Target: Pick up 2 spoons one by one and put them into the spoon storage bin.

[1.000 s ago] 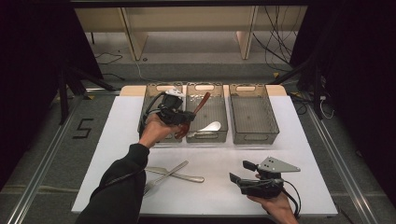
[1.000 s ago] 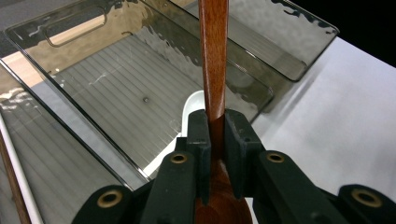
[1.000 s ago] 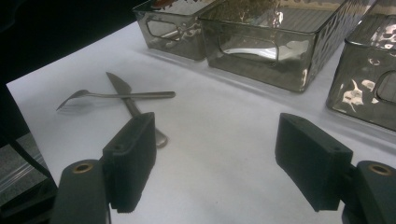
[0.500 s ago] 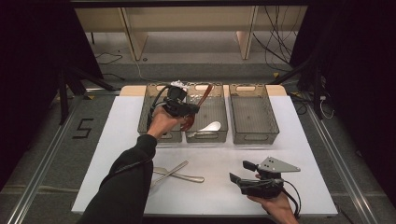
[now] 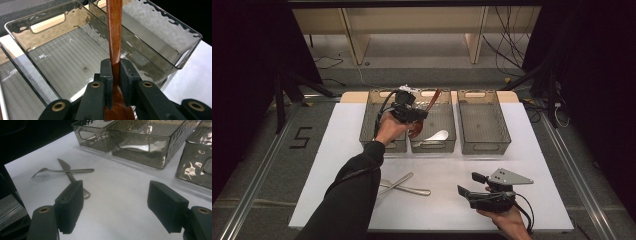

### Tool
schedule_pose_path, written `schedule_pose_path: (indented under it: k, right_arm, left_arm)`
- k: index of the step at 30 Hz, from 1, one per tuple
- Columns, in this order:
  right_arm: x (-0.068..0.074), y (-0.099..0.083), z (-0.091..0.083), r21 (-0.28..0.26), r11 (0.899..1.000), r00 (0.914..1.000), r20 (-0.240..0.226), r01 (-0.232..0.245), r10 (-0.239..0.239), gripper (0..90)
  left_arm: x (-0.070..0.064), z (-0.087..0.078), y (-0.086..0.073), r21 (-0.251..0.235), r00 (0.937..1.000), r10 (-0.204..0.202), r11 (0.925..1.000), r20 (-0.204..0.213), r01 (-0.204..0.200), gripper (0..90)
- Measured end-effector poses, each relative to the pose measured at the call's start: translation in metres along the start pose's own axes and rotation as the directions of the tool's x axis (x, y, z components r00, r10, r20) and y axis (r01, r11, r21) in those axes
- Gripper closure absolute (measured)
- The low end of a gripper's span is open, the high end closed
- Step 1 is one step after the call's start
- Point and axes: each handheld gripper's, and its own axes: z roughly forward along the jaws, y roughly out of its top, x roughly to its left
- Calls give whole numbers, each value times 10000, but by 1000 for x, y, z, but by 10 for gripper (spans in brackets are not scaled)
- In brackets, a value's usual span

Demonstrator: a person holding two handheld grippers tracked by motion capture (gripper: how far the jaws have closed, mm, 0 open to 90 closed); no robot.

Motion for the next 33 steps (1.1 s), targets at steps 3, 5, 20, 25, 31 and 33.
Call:
schedule_pose_path:
  k: [3,5,20,25,31,33]
  right_arm:
    - [0,0,0,6,10000,10000,-2,-8,8,300]
    - [0,0,0,6,10000,10000,-9,-1,1,300]
    - [0,0,0,-7,10000,10000,-34,-7,7,301]
    - [0,-1,1,6,10000,10000,-40,-18,18,301]
    - [1,-1,0,11,10000,10000,-60,-26,26,301]
    - [0,-1,0,9,10000,10000,-57,-37,37,301]
  left_arm:
    - [-1,3,1,-33,10000,20,10000,-30,-21,804]
    - [-1,5,2,-88,9999,-106,9999,-20,106,804]
    - [1,16,0,-76,9996,-85,9999,-259,83,802]
    - [1,20,-2,-155,9994,-57,9999,-351,51,802]
    - [1,25,-4,-40,9991,-19,10000,-431,18,800]
    - [1,26,-5,-39,9990,-10,10000,-440,8,799]
